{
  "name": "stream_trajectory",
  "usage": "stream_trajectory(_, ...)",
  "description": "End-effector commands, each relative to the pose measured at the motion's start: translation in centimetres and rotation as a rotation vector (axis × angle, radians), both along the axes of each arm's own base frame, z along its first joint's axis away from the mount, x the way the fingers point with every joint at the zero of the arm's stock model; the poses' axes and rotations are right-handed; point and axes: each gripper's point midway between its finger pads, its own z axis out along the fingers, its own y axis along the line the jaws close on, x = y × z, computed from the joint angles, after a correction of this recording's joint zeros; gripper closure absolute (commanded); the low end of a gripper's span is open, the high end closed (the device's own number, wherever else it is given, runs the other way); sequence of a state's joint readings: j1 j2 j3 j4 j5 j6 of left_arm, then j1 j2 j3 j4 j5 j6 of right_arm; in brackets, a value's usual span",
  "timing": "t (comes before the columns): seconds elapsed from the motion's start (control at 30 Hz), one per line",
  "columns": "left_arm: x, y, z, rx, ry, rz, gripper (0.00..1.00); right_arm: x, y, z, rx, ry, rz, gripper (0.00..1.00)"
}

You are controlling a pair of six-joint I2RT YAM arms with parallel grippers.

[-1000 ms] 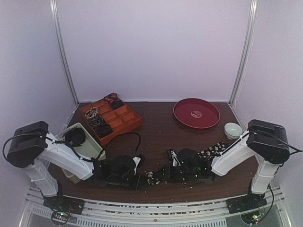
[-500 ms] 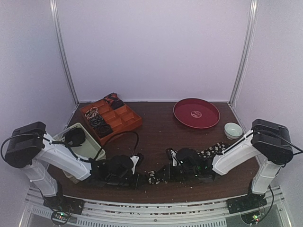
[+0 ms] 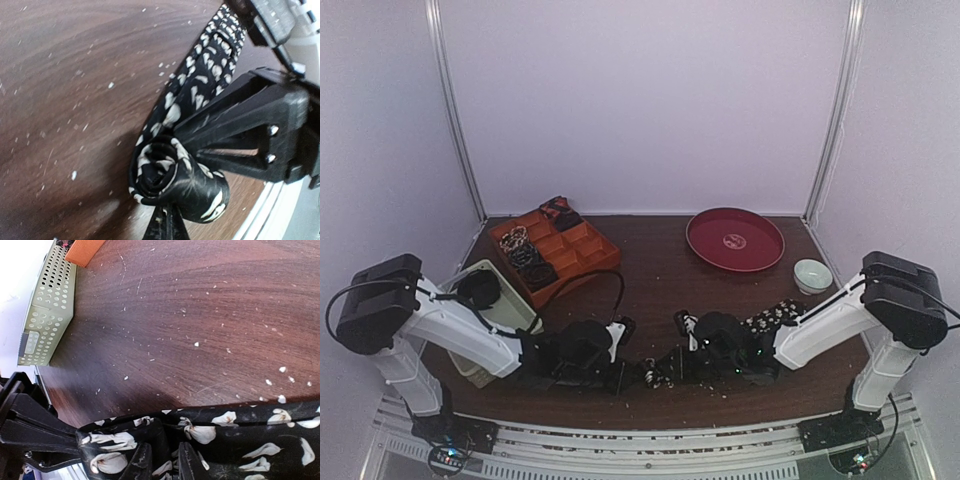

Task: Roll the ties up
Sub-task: Roll the tie at the center of the board.

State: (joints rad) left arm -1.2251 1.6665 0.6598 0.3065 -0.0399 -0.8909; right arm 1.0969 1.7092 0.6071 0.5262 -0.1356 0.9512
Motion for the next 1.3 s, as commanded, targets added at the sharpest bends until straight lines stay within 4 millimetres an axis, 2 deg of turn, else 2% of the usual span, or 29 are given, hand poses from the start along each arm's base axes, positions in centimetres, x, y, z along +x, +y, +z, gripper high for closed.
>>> stream_trajectory(0.0, 0.6, -2.2, 1.7, -0.035, -0.045, -0.031, 1.00, -0.4, -1.2, -0.7, -0.045, -0.007, 0.020, 0.79)
stream_trajectory(0.17, 1.0, -2.8, 1.7, -0.017, -0.052, -0.028, 1.00, -0.3, -2.0, -0.7, -0.044, -0.006, 0.008, 0.80)
stream_trajectory(0.43, 1.4, -3.8, 1.1, 0.022, -0.049, -0.044, 1.00, 1.6, -3.6, -0.5, -0.053, -0.087, -0.025, 0.81)
stream_trajectory(0.7, 2.3, -4.4, 1.9, 0.041, -0.068, -0.049, 0.99, 2.9, -5.2, 0.3, -0.095, -0.135, -0.069, 0.78)
stream_trajectory(0.93, 2.6, -4.7, 1.6, 0.064, -0.071, -0.050, 0.95, 3.6, -6.5, -0.5, -0.073, -0.172, -0.114, 0.74)
stream_trajectory(1.17, 3.1, -5.3, 2.1, 0.055, -0.080, -0.047, 0.93, 4.4, -8.7, 1.5, -0.104, -0.231, -0.181, 0.68)
stream_trajectory(1.27, 3.3, -6.0, 2.3, 0.046, -0.084, -0.058, 0.92, 4.2, -8.9, 2.7, -0.075, -0.243, -0.176, 0.63)
